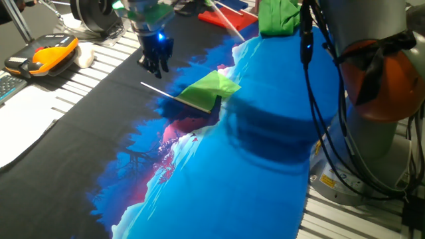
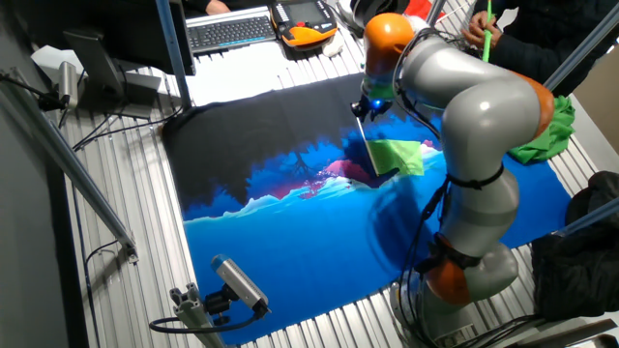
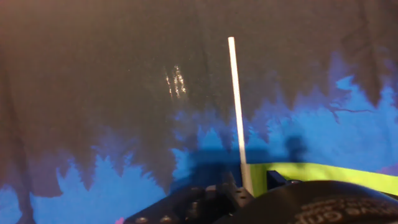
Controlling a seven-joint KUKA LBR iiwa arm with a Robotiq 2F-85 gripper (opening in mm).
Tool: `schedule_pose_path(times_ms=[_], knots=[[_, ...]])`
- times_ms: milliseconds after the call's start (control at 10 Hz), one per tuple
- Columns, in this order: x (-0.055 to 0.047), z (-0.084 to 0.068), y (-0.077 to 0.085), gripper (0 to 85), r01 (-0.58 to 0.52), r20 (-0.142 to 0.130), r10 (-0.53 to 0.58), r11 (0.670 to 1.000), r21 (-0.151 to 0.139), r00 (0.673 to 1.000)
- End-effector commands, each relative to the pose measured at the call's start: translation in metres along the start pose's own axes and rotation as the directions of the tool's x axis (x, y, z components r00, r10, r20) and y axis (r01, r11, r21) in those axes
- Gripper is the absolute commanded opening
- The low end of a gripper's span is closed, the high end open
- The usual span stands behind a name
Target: Wave the flag
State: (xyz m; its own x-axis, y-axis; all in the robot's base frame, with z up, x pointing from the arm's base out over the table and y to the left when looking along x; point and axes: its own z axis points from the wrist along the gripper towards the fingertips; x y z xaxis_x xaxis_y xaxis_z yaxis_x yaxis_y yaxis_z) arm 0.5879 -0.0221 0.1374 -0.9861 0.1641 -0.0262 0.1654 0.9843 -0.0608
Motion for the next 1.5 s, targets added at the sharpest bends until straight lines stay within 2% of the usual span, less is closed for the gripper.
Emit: schedule_pose_path(times_ms=[0,100,200,300,400,500,600,800,1000,1100,1200,1300,1400], knots=[[0.001,0.001,0.002,34.0,0.015,-0.002,-0.015,0.999,-0.034,1.000],[0.003,0.000,0.005,0.0,0.056,-0.056,-0.060,0.996,-0.064,0.997],[0.003,0.000,0.005,0.0,0.058,-0.096,-0.064,0.996,-0.067,0.993],[0.003,0.000,0.005,0.0,0.059,-0.110,-0.063,0.997,-0.043,0.992],[0.003,0.000,0.005,0.0,0.055,-0.102,-0.060,0.997,-0.044,0.993],[0.003,0.000,0.005,0.0,0.058,-0.096,-0.061,0.998,-0.030,0.994],[0.003,0.000,0.005,0.0,0.070,-0.079,-0.071,0.997,-0.012,0.994],[0.003,0.000,0.005,0.0,0.039,-0.055,-0.042,0.998,-0.047,0.998],[0.003,0.000,0.005,0.0,0.030,-0.026,-0.031,0.999,-0.024,0.999],[-0.006,0.012,0.008,17.0,0.017,0.003,-0.017,1.000,-0.016,1.000],[-0.014,0.023,0.009,34.0,0.013,0.010,-0.013,1.000,-0.022,1.000],[-0.020,0.029,0.010,34.0,0.017,0.010,-0.016,0.999,-0.045,1.000],[-0.025,0.032,0.013,34.0,0.037,-0.002,-0.037,0.997,-0.071,0.999]])
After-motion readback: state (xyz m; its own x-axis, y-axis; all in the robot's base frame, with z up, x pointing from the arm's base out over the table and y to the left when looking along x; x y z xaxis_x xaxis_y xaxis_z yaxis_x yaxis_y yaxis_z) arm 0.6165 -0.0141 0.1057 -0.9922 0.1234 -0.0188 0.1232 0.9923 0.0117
